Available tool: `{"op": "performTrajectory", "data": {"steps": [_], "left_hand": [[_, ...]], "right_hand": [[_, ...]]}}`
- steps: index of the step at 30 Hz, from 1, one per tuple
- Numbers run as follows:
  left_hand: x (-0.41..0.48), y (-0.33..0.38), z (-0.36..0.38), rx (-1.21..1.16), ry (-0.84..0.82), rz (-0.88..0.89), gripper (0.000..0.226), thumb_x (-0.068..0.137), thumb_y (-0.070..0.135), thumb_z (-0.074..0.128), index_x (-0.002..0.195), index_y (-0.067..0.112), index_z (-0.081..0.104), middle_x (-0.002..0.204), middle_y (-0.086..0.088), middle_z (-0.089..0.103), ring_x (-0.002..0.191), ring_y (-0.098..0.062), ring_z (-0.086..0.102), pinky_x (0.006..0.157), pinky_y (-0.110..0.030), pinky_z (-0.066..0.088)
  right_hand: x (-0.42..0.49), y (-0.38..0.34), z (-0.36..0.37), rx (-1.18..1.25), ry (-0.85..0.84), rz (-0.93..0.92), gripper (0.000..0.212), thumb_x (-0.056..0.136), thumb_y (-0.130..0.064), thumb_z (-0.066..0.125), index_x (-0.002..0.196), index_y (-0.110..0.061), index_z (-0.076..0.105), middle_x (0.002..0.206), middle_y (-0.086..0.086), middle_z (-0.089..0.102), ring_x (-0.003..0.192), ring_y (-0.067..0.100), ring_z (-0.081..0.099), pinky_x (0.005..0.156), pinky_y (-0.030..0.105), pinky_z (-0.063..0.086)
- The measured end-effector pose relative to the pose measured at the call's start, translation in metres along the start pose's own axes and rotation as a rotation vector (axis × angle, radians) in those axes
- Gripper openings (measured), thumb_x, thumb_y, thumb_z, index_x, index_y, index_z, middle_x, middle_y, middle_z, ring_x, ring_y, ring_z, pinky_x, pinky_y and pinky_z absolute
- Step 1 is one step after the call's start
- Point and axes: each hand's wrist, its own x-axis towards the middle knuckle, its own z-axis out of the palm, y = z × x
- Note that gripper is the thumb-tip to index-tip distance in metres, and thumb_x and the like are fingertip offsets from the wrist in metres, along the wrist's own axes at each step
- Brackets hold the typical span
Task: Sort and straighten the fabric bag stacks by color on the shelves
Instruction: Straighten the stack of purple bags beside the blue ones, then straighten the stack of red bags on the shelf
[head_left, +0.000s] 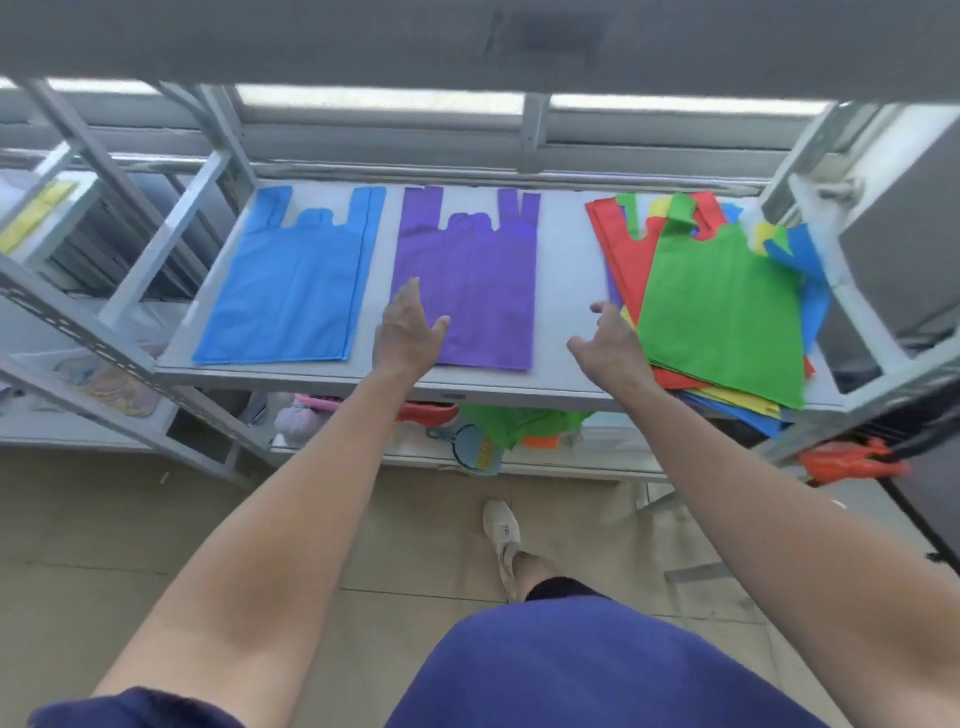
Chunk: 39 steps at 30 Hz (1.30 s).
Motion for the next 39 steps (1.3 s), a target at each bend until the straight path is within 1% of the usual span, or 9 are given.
{"op": "performTrajectory", "data": {"steps": [6, 14, 18, 21, 25, 29, 32, 36, 39], "left_hand": [[-0.067, 0.065, 0.045, -0.091, -0.147, 0.009, 0.072, 0.102, 0.028, 0.065, 0.160, 0.002, 0.030, 0.165, -0.016, 0.034, 0.154, -0.029, 0.030, 0.125, -0.039, 0.025], [-0.120, 0.153, 0.160, -0.069, -0.270, 0.045, 0.036, 0.093, 0.020, 0.062, 0.129, 0.021, 0.064, 0.132, 0.001, 0.068, 0.121, -0.025, 0.063, 0.109, -0.043, 0.043], [-0.098, 0.205, 0.196, -0.060, -0.099, 0.076, 0.033, 0.089, 0.009, 0.063, 0.120, 0.016, 0.069, 0.123, -0.004, 0.072, 0.117, -0.030, 0.064, 0.100, -0.044, 0.048], [-0.073, 0.237, 0.212, -0.003, 0.000, 0.066, 0.036, 0.087, 0.008, 0.066, 0.122, 0.016, 0.066, 0.128, -0.003, 0.065, 0.119, -0.028, 0.058, 0.097, -0.046, 0.046], [-0.045, 0.240, 0.226, -0.006, -0.087, -0.099, 0.050, 0.093, 0.022, 0.071, 0.140, 0.016, 0.057, 0.138, -0.006, 0.061, 0.125, -0.028, 0.057, 0.106, -0.047, 0.046], [-0.034, 0.239, 0.236, -0.014, -0.105, -0.181, 0.050, 0.094, 0.030, 0.072, 0.140, 0.014, 0.059, 0.127, -0.007, 0.069, 0.120, -0.028, 0.063, 0.105, -0.047, 0.049], [-0.026, 0.247, 0.239, -0.068, -0.099, -0.250, 0.046, 0.096, 0.032, 0.071, 0.135, 0.010, 0.062, 0.127, -0.013, 0.068, 0.121, -0.031, 0.062, 0.104, -0.041, 0.048], [-0.020, 0.259, 0.240, -0.073, -0.006, -0.249, 0.024, 0.096, 0.031, 0.070, 0.105, 0.009, 0.068, 0.105, -0.008, 0.069, 0.105, -0.029, 0.063, 0.089, -0.035, 0.047], [-0.018, 0.275, 0.235, -0.124, -0.021, -0.232, 0.017, 0.095, 0.028, 0.072, 0.099, 0.012, 0.067, 0.098, -0.005, 0.068, 0.096, -0.025, 0.065, 0.086, -0.035, 0.053]], "right_hand": [[-0.033, 0.077, -0.082, -0.026, 0.053, 0.170, 0.059, 0.094, -0.026, 0.064, 0.148, -0.009, 0.045, 0.145, 0.021, 0.055, 0.132, 0.035, 0.053, 0.105, 0.037, 0.041], [-0.009, 0.196, -0.172, -0.034, 0.086, 0.263, 0.053, 0.098, -0.019, 0.061, 0.147, -0.010, 0.045, 0.147, 0.019, 0.051, 0.129, 0.033, 0.054, 0.102, 0.037, 0.042], [0.020, 0.230, -0.198, -0.072, 0.057, 0.158, 0.054, 0.095, -0.012, 0.061, 0.147, -0.009, 0.048, 0.147, 0.017, 0.050, 0.134, 0.031, 0.049, 0.110, 0.041, 0.040], [0.035, 0.241, -0.205, -0.157, 0.008, -0.042, 0.050, 0.093, -0.005, 0.061, 0.143, -0.006, 0.053, 0.145, 0.014, 0.052, 0.137, 0.031, 0.047, 0.114, 0.040, 0.037], [0.052, 0.240, -0.195, -0.294, -0.130, -0.292, 0.049, 0.094, -0.006, 0.062, 0.142, -0.006, 0.055, 0.150, 0.011, 0.051, 0.142, 0.028, 0.043, 0.122, 0.041, 0.031], [0.070, 0.230, -0.178, -0.337, -0.213, -0.422, 0.051, 0.094, -0.016, 0.064, 0.144, -0.009, 0.054, 0.152, 0.007, 0.051, 0.143, 0.024, 0.044, 0.120, 0.046, 0.037], [0.078, 0.226, -0.167, -0.377, -0.257, -0.418, 0.053, 0.096, -0.029, 0.064, 0.145, -0.011, 0.053, 0.148, 0.007, 0.052, 0.139, 0.026, 0.045, 0.116, 0.047, 0.040], [0.083, 0.225, -0.156, -0.441, -0.289, -0.350, 0.056, 0.094, -0.049, 0.065, 0.137, -0.014, 0.054, 0.138, 0.007, 0.051, 0.129, 0.029, 0.045, 0.105, 0.050, 0.047], [0.088, 0.219, -0.153, -0.489, -0.279, -0.312, 0.073, 0.087, -0.068, 0.064, 0.137, -0.016, 0.051, 0.137, 0.008, 0.050, 0.129, 0.031, 0.044, 0.100, 0.052, 0.049]]}}
